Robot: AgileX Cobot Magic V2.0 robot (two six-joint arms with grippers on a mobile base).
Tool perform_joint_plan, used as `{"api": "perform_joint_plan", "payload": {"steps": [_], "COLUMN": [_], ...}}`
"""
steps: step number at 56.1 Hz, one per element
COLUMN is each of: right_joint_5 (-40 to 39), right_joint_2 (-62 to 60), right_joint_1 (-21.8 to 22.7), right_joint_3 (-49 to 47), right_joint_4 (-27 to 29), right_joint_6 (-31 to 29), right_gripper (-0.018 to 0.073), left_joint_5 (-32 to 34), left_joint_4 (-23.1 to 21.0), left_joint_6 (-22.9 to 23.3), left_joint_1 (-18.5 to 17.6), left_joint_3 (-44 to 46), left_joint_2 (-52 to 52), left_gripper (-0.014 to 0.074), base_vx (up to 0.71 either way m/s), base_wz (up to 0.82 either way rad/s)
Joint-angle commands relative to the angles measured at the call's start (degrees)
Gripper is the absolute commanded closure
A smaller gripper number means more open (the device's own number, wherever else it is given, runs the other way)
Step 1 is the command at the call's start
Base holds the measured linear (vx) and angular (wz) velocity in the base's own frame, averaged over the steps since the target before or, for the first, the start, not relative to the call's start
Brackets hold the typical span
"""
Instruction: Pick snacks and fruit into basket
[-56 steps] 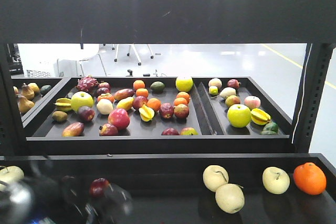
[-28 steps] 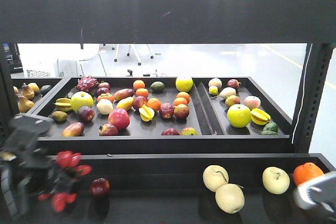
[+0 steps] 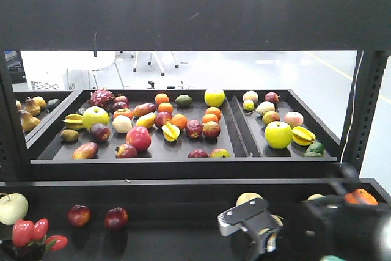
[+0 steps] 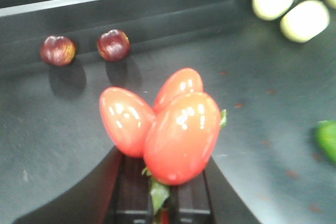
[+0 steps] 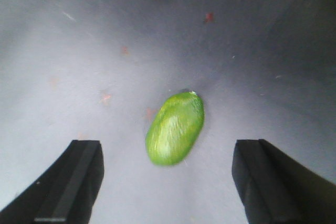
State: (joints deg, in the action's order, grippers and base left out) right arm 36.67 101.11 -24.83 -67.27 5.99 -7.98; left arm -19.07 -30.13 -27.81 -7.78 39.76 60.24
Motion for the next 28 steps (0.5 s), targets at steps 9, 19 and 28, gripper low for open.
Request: {"api": "perform_joint_plan", "payload": {"steps": [9,19,28], "right_joint_5": [3.4,4.0,5.2], "right_joint_2": [7.7,13.7,18.1], "right_joint_1": [0.0,0.0,0.0], "right_joint_3": [-8.4,-10.3,-11.0], "right_joint_4": [-1.7,-1.1,-1.3], "right_joint_6": [10.1,13.0,13.6], "right_gripper": [-0.0017,-0.0020,-0.0020], "left_joint_5": [3.2,1.8,0.2], "left_joint_4": [-0.9,-0.9,-0.9], "left_joint_6": [0.9,0.9,0.9], "left_joint_1": [0.0,0.0,0.0], "left_joint_3": [1.2,1.2,1.2], "left_joint_2": [-5.3,-5.9,-5.9], "left_gripper": [0.0596,0.0596,0.0596], "base_vx": [0.00,0.00,0.00], "base_wz": [0.00,0.00,0.00]}}
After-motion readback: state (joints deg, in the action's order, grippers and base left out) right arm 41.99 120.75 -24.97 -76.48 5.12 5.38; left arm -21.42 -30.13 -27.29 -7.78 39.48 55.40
